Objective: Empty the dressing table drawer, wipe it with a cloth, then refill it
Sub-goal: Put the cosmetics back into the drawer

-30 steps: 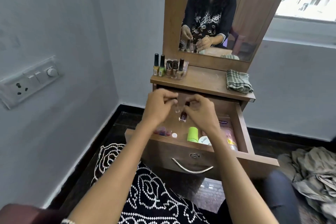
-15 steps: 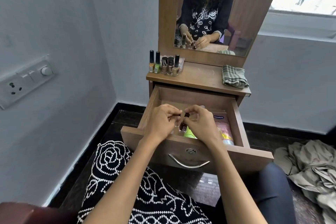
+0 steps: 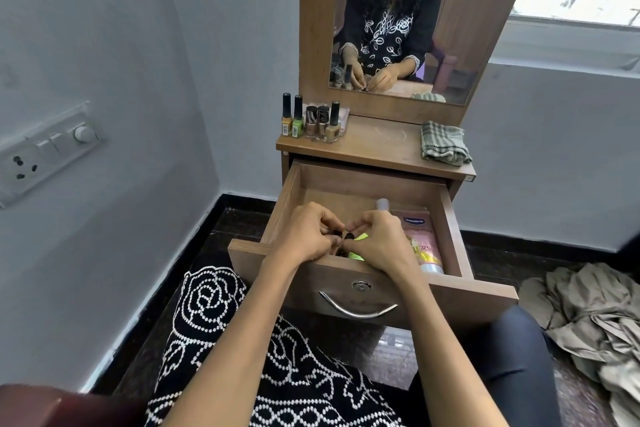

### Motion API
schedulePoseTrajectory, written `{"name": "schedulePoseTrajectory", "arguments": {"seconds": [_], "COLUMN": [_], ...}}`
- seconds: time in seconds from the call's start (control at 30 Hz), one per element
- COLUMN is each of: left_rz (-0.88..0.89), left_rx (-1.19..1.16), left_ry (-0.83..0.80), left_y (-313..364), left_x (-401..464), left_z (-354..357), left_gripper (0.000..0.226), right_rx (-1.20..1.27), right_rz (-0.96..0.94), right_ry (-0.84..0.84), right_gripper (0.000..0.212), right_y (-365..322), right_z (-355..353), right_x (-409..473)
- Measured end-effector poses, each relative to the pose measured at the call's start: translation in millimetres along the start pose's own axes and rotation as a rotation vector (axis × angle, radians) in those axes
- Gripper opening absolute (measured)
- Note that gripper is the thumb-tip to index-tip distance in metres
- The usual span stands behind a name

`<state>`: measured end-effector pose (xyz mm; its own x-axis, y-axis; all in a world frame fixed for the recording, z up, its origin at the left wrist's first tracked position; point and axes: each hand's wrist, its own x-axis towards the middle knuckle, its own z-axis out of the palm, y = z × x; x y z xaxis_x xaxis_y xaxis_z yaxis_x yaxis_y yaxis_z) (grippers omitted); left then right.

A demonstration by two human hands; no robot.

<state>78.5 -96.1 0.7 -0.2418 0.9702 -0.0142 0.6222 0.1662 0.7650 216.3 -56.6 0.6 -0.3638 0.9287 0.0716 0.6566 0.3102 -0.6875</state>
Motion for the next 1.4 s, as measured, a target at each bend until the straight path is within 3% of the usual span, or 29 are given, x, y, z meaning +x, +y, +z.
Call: {"name": "schedulePoseTrajectory", "arguments": {"seconds": [0.8, 1.13, 1.4], "left_rz": [-0.005, 0.014, 0.064], "left_rx": [0.179, 0.314, 0.289], "left_ry": [-0.104, -0.138, -0.086], "left_y": [12.2, 16.6, 13.7], "left_x": [-3.0, -3.1, -5.5], "left_z": [-5.9, -2.7, -2.8], "left_gripper": [0.020, 0.018, 0.017], "right_rx": [0.054, 0.084, 0.090], "right_rz": [0.170, 0.164, 0.114], "right_ry": [-0.309, -0.308, -0.253], "right_gripper": [0.019, 0.018, 0.023], "right_y": [-7.8, -6.4, -4.9], "right_z": [-5.1, -7.1, -6.0], "right_x": [7.2, 6.0, 4.6]}}
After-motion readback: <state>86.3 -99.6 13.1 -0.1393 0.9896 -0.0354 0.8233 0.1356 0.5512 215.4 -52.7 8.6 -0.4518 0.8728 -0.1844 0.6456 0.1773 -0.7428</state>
